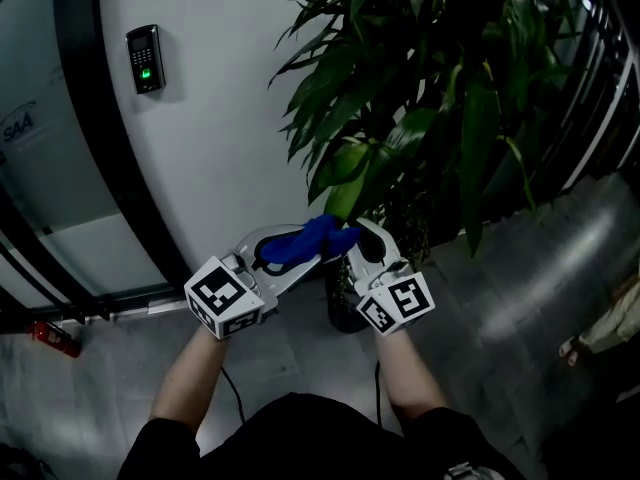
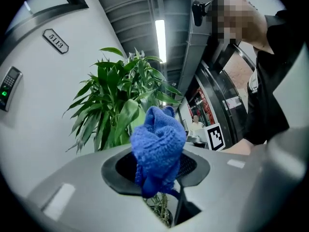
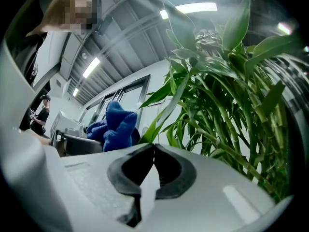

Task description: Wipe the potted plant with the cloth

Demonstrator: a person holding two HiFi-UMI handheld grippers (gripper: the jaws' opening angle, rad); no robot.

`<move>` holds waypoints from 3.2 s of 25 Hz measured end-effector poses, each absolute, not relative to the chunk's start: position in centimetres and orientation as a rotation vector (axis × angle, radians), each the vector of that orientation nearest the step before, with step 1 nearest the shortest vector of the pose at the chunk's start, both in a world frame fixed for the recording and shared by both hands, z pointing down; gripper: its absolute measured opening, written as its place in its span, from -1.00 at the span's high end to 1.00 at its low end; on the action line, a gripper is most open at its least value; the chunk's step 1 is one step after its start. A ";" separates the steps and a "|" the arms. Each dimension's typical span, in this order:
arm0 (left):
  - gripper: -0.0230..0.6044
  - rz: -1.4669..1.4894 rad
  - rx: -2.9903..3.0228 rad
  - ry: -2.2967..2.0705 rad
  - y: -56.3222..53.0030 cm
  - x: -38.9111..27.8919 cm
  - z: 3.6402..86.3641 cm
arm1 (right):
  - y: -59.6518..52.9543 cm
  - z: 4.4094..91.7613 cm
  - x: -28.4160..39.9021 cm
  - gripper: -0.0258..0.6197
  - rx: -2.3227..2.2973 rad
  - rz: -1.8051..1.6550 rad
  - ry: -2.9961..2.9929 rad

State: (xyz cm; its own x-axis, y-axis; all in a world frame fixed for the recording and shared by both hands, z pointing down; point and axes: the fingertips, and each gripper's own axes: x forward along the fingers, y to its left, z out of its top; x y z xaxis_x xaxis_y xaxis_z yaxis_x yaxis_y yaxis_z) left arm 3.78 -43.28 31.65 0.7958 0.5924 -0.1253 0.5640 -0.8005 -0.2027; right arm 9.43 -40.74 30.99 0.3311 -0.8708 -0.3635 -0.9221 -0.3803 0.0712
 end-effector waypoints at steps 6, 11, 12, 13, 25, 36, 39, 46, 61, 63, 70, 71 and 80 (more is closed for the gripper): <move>0.44 0.257 -2.943 -0.989 -43.9 3.1 33.3 | -40.7 31.5 9.3 0.91 -2.451 0.508 1.644; 0.44 0.278 -3.017 -1.029 -44.9 2.8 34.4 | -40.7 32.2 9.2 0.91 -2.468 0.496 1.638; 0.44 0.274 -3.021 -1.031 -45.1 2.7 34.6 | -40.7 32.3 9.2 0.91 -2.473 0.492 1.635; 0.44 0.270 -3.025 -1.034 -45.2 2.6 34.8 | -40.7 32.5 9.2 0.91 -2.478 0.488 1.632; 0.44 0.236 -3.107 -1.069 -46.0 1.5 37.6 | -39.3 35.3 9.2 0.91 -2.578 0.403 1.558; 0.44 0.341 -3.113 -1.032 -44.9 -0.3 39.1 | -36.9 37.6 7.9 0.91 -2.684 0.324 1.508; 0.44 0.294 -3.162 -0.980 -43.9 -0.2 40.3 | -34.4 38.2 8.7 0.91 -2.673 0.314 1.506; 0.44 0.394 -3.294 -0.478 -44.7 0.9 40.3 | -29.2 39.2 12.4 0.91 -2.574 0.299 1.586; 0.44 0.280 -3.346 0.151 -41.4 0.7 45.2 | -25.7 41.2 15.2 0.91 -2.349 0.219 1.814; 0.44 0.285 -3.347 0.120 -40.9 1.1 45.2 | -25.9 41.1 15.5 0.91 -2.356 0.223 1.805; 0.44 0.289 -3.363 0.003 -40.5 0.8 44.4 | -26.8 40.4 13.9 0.91 -2.410 0.200 1.762; 0.44 0.291 -3.366 -0.012 -40.5 0.8 44.4 | -26.8 40.7 13.9 0.91 -2.422 0.188 1.755; 0.44 0.255 -3.417 -0.062 -39.5 0.9 47.0 | -25.6 41.8 13.5 0.91 -2.477 0.152 1.772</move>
State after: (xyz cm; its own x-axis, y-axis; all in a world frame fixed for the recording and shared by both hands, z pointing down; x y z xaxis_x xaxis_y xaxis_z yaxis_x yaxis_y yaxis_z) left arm 0.85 -39.54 47.04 0.9885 0.0147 -0.1503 0.0565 -0.9589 0.2780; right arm 13.47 -25.62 41.80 0.3211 -0.9375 -0.1339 -0.9467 -0.3218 -0.0169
